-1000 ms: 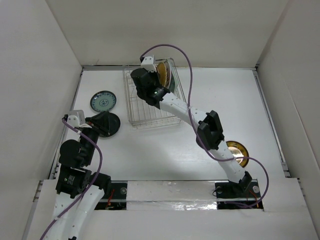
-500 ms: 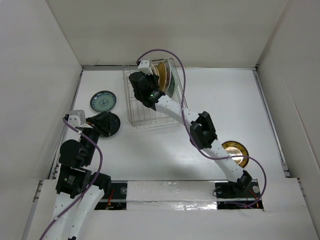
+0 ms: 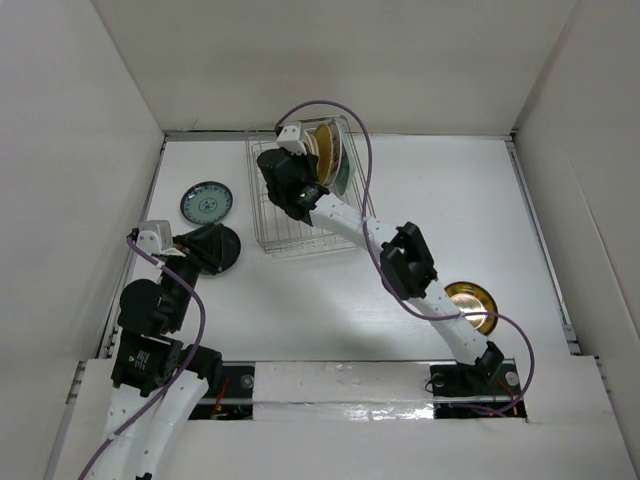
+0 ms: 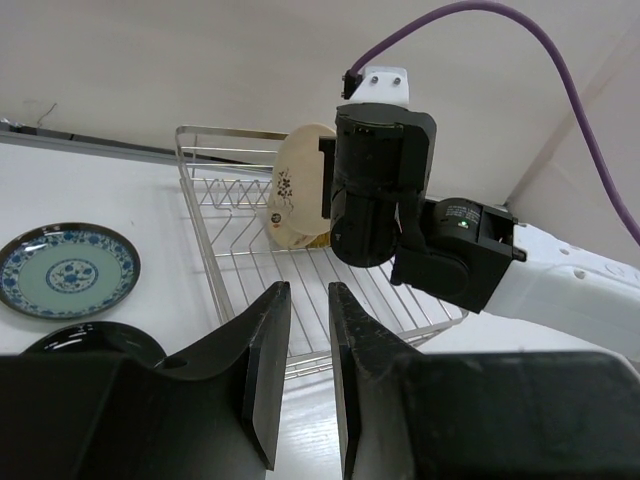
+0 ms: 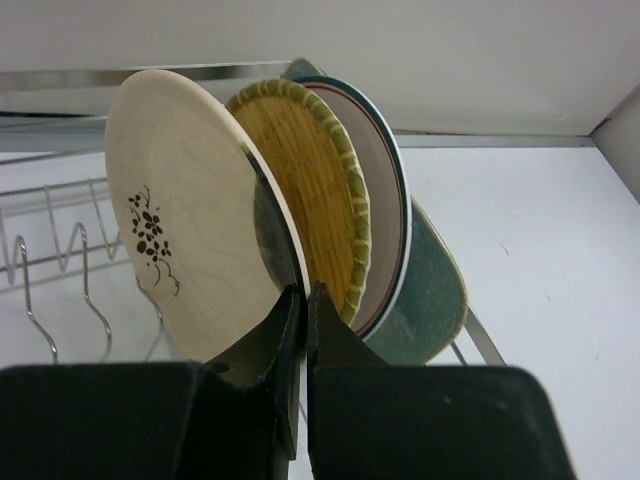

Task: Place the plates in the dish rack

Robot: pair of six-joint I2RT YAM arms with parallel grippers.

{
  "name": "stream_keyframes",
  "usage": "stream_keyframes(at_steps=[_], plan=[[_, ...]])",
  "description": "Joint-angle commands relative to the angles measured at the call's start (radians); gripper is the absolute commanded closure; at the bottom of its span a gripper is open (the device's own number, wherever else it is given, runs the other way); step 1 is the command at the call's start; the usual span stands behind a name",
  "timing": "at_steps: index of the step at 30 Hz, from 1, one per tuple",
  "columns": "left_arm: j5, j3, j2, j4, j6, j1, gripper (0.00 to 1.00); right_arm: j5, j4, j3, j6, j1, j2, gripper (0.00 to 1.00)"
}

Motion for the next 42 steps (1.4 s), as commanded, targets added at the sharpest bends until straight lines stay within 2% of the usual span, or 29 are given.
stream_keyframes(at_steps=[1, 3, 5, 7, 9, 14, 16, 17, 18, 20, 23, 25, 26, 27, 29, 30, 32, 33, 36, 42], plan=[[0.018, 0.001, -0.001, 0.052, -0.003, -0.006, 0.81, 0.091, 0.035, -0.060, 0.088, 0.011, -0.071, 1.00], [0.018, 0.005, 0.012, 0.052, -0.003, -0.006, 0.80, 0.090, -0.020, -0.034, 0.125, 0.002, -0.073, 1.00], [0.018, 0.003, 0.021, 0.049, -0.002, -0.006, 0.80, 0.151, 0.007, -0.028, 0.089, 0.002, -0.065, 1.00], [0.018, 0.005, 0.026, 0.051, -0.002, -0.016, 0.80, 0.180, 0.105, -0.062, 0.058, 0.002, -0.088, 1.00], [0.018, 0.006, 0.035, 0.052, 0.000, -0.016, 0.80, 0.177, 0.259, -0.127, -0.047, 0.002, -0.102, 1.00], [0.018, 0.006, 0.030, 0.052, 0.001, -0.016, 0.81, 0.213, 0.416, -0.068, -0.276, 0.002, -0.007, 1.00], [0.018, 0.006, 0.030, 0.049, 0.001, -0.016, 0.80, 0.220, 0.544, -0.060, -0.355, 0.011, 0.015, 1.00], [0.018, 0.006, 0.030, 0.049, 0.001, -0.016, 0.80, 0.229, 0.597, -0.056, -0.449, 0.011, 0.030, 1.00], [0.018, 0.006, 0.032, 0.049, 0.001, -0.016, 0.80, 0.242, 0.715, -0.054, -0.497, 0.011, 0.051, 1.00], [0.018, 0.006, 0.042, 0.054, 0.003, -0.016, 0.80, 0.248, 0.772, -0.065, -0.541, 0.023, 0.062, 1.00], [0.018, 0.008, 0.049, 0.054, 0.004, -0.016, 0.80, 0.240, 0.785, -0.088, -0.524, 0.024, 0.068, 0.91], [0.018, 0.008, 0.049, 0.052, 0.006, -0.016, 0.80, 0.220, 0.770, -0.109, -0.496, 0.024, 0.058, 0.94], [0.018, 0.008, 0.049, 0.052, 0.006, -0.016, 0.80, 0.208, 0.727, -0.112, -0.405, 0.024, 0.053, 0.97], [0.018, 0.006, 0.047, 0.052, 0.006, -0.016, 0.81, 0.188, 0.566, -0.097, -0.327, 0.024, 0.049, 0.99], [0.018, 0.006, 0.047, 0.051, 0.004, -0.016, 0.80, 0.110, 0.382, -0.061, -0.099, 0.024, 0.042, 0.99], [0.018, 0.006, 0.047, 0.052, 0.004, -0.016, 0.80, 0.089, 0.296, -0.041, -0.058, 0.024, 0.041, 0.94], [0.018, 0.006, 0.047, 0.051, 0.006, -0.016, 0.81, 0.056, 0.277, -0.033, -0.024, 0.024, 0.045, 0.84], [0.018, 0.005, 0.046, 0.051, 0.006, -0.016, 0.80, 0.049, 0.254, -0.025, -0.013, 0.024, 0.047, 0.75], [0.018, 0.005, 0.047, 0.052, 0.006, -0.007, 0.80, 0.012, 0.214, -0.023, 0.042, 0.024, 0.027, 0.66], [0.018, 0.003, 0.049, 0.055, 0.006, -0.007, 0.80, -0.128, 0.193, -0.169, 0.192, 0.024, -0.128, 0.57]])
